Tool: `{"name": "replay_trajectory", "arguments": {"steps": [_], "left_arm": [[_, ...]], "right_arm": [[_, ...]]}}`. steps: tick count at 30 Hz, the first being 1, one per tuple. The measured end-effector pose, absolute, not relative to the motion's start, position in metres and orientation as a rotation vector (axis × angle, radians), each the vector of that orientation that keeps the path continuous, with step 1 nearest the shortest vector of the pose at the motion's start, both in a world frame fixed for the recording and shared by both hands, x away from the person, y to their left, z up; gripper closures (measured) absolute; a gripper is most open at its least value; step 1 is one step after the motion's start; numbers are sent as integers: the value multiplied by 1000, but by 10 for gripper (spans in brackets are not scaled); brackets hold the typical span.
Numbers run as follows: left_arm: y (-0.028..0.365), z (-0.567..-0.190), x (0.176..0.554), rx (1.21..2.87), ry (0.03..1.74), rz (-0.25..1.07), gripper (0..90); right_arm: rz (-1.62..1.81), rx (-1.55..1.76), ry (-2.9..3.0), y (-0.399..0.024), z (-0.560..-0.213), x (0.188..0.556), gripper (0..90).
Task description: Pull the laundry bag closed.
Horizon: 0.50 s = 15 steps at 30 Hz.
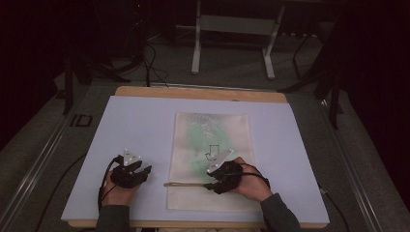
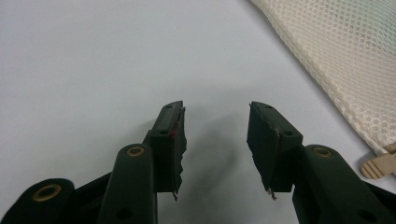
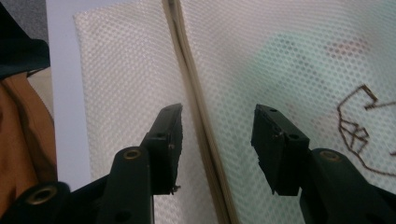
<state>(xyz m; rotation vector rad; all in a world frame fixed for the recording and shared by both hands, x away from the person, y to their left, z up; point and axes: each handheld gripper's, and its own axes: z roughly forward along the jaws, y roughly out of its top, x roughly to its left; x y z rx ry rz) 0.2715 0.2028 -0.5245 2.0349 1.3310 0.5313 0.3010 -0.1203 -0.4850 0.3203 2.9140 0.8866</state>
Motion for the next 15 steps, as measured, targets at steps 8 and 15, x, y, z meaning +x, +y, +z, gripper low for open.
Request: {"name": "replay_trajectory", "arguments": {"steps": [8, 15], "left_arm": [[203, -524, 272, 2037, 1328, 530, 556], [203, -524, 272, 2036, 1328, 529, 556]], "right_arm": [[894, 305, 2930, -111, -487, 302, 547], [900, 288, 2942, -102, -489, 303, 558]]}}
